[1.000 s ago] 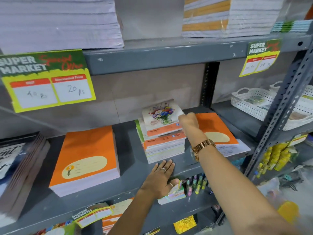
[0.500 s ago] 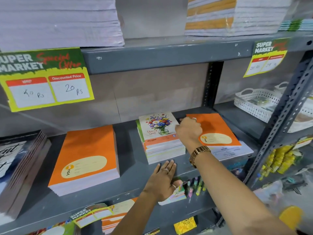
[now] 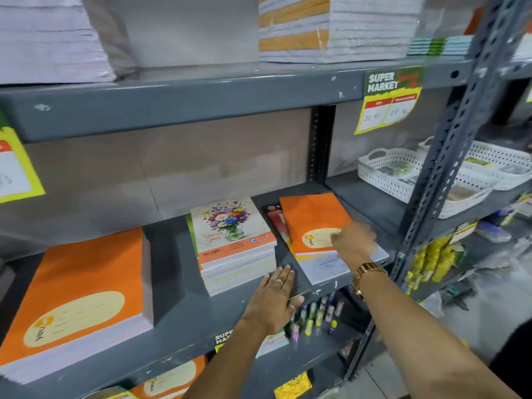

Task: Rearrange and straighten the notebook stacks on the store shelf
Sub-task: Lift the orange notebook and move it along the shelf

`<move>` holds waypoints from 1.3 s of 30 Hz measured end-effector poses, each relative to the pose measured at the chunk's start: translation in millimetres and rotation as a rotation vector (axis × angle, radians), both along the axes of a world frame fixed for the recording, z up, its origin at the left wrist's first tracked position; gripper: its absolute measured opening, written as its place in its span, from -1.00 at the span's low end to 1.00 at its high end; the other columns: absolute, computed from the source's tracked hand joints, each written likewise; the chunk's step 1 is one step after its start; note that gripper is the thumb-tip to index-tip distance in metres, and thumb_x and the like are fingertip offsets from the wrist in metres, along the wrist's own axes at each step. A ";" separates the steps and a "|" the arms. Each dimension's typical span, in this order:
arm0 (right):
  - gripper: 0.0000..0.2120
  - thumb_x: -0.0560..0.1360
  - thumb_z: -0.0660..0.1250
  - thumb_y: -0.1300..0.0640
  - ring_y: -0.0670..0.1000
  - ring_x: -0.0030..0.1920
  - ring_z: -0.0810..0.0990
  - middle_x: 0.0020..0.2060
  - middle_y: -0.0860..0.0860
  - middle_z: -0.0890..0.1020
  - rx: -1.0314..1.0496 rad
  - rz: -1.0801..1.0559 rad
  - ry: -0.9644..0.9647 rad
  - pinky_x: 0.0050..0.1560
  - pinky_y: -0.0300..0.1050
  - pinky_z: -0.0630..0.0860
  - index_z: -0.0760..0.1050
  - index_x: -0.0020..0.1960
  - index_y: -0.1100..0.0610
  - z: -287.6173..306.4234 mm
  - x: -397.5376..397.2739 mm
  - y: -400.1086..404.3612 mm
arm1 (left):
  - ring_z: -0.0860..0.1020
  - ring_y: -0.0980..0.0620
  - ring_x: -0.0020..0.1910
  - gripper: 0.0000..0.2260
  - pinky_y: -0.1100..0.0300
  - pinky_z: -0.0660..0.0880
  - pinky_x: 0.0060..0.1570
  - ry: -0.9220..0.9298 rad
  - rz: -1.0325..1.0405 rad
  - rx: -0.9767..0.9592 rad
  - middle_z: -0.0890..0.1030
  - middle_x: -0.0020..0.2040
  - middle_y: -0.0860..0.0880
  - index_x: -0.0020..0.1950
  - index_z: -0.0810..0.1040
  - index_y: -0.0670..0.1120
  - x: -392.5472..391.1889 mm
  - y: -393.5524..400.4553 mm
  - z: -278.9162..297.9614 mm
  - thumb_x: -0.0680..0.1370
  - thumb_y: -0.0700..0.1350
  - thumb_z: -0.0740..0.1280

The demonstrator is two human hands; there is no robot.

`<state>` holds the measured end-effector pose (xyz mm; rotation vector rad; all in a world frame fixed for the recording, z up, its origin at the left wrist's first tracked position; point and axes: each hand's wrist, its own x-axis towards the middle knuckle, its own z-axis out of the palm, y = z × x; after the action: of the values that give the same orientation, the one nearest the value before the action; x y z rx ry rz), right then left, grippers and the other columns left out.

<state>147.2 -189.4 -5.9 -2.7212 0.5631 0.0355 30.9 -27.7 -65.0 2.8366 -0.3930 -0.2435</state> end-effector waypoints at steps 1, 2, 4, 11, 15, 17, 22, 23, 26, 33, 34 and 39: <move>-0.31 0.50 0.28 -0.06 0.21 0.32 0.31 0.39 0.21 0.29 0.005 -0.009 0.027 0.16 0.04 0.46 0.18 0.43 0.36 -3.2 1.9 -4.7 | -0.15 0.02 0.54 -0.41 0.12 -0.20 0.50 0.003 -0.002 0.013 -0.11 0.57 -0.06 0.51 -0.13 -0.13 2.9 -2.4 -0.5 0.60 0.16 -0.10; -0.28 0.47 0.31 -0.11 0.21 0.32 0.31 0.39 0.20 0.29 0.010 -0.014 0.056 0.15 0.03 0.47 0.21 0.42 0.34 -5.5 2.7 -8.5 | -0.14 0.02 0.54 -0.33 0.13 -0.20 0.50 0.006 -0.002 0.020 -0.10 0.57 -0.06 0.51 -0.12 -0.13 5.7 -4.3 -1.9 0.53 0.26 -0.20; -0.23 0.40 0.36 -0.21 0.19 0.33 0.30 0.39 0.19 0.28 0.024 -0.017 0.112 0.13 0.03 0.47 0.29 0.39 0.29 -8.3 6.1 -14.6 | -0.13 0.02 0.54 -0.10 0.14 -0.21 0.49 0.001 -0.002 0.023 -0.09 0.57 -0.06 0.51 -0.12 -0.13 9.6 -7.4 -4.3 0.30 0.36 -0.39; 0.08 0.32 0.43 -0.27 0.20 0.41 0.22 0.44 0.22 0.16 0.128 -0.069 0.268 0.33 0.06 0.34 -0.03 0.49 0.35 2.0 23.3 -22.1 | -0.14 0.02 0.54 -0.43 0.18 -0.24 0.47 0.006 0.018 -0.021 -0.09 0.57 -0.06 0.52 -0.11 -0.12 15.1 -10.5 -3.7 0.61 0.10 0.00; -0.33 0.45 0.41 0.12 0.20 0.33 0.42 0.33 0.26 0.40 0.313 -0.124 0.064 0.24 0.03 0.44 0.13 0.36 0.38 -3.8 26.4 -17.5 | -0.15 0.02 0.54 -0.43 0.19 -0.25 0.45 0.009 0.017 -0.009 -0.10 0.57 -0.05 0.52 -0.12 -0.12 14.2 -11.3 -2.8 0.61 0.10 0.00; -0.57 0.52 0.25 0.29 0.24 0.29 0.46 0.29 0.29 0.45 0.343 -0.130 -0.057 0.18 0.06 0.48 0.20 0.32 0.38 -3.1 23.9 -14.1 | -0.15 0.03 0.54 -0.44 0.18 -0.24 0.47 0.021 0.020 -0.022 -0.10 0.57 -0.05 0.51 -0.11 -0.12 13.8 -11.5 -1.3 0.61 0.10 -0.01; -0.68 0.53 0.17 0.33 0.27 0.24 0.50 0.22 0.31 0.52 0.421 -0.173 -0.181 0.17 0.06 0.47 0.37 0.28 0.36 9.5 16.5 -11.3 | -0.11 0.03 0.54 -0.48 0.17 -0.19 0.49 0.029 0.028 -0.097 -0.04 0.57 -0.07 0.51 -0.05 -0.13 9.0 -9.1 3.8 0.63 0.06 -0.01; -0.69 0.53 0.17 0.33 0.27 0.24 0.50 0.22 0.31 0.53 0.456 -0.193 -0.206 0.17 0.06 0.46 0.40 0.27 0.34 15.3 14.5 -9.9 | -0.10 0.03 0.54 -0.49 0.18 -0.17 0.49 0.030 0.029 -0.110 -0.04 0.56 -0.07 0.51 -0.04 -0.13 6.0 -8.7 6.2 0.63 0.05 -0.01; -0.69 0.55 0.16 0.33 0.28 0.25 0.48 0.24 0.29 0.52 0.546 -0.221 -0.286 0.18 0.07 0.43 0.41 0.28 0.30 36.0 3.5 -4.1 | -0.03 0.01 0.54 -0.51 0.11 0.04 0.49 0.029 0.062 -0.155 0.00 0.56 -0.06 0.52 -0.01 -0.10 -4.6 -4.9 14.0 0.63 0.04 -0.02; -0.70 0.53 0.16 0.31 0.28 0.20 0.51 0.19 0.25 0.57 0.729 -0.299 -0.412 0.18 0.10 0.45 0.46 0.24 0.25 70.6 -29.7 6.2 | 0.48 -0.17 0.24 -0.60 0.02 0.43 0.18 -0.400 0.222 -0.405 0.47 0.34 -0.17 0.45 0.21 -0.05 -27.0 -0.7 58.6 0.63 0.01 0.00; -0.69 0.53 0.17 0.31 0.27 0.20 0.51 0.19 0.24 0.57 0.753 -0.296 -0.415 0.18 0.09 0.45 0.46 0.25 0.24 75.0 -35.2 8.6 | 0.52 -0.17 0.18 -0.62 0.02 0.45 0.15 -0.470 0.292 -0.510 0.52 0.29 -0.16 0.43 0.25 -0.06 -29.5 -0.8 66.2 0.63 0.01 0.02; -0.69 0.51 0.18 0.34 0.26 -0.05 0.59 0.18 0.23 0.58 0.990 -0.191 -0.358 0.03 0.08 0.61 0.48 0.24 0.27 82.1 -67.5 36.8 | 0.54 -0.03 0.02 -0.73 0.15 0.45 0.08 -0.397 0.643 -1.110 0.57 0.04 -0.06 0.22 0.46 -0.19 -31.8 10.2 103.4 0.59 -0.08 0.18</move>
<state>79.8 -152.6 76.2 -1.6562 0.5069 -0.1725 -1.0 -17.5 38.4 1.7401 0.2719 0.5172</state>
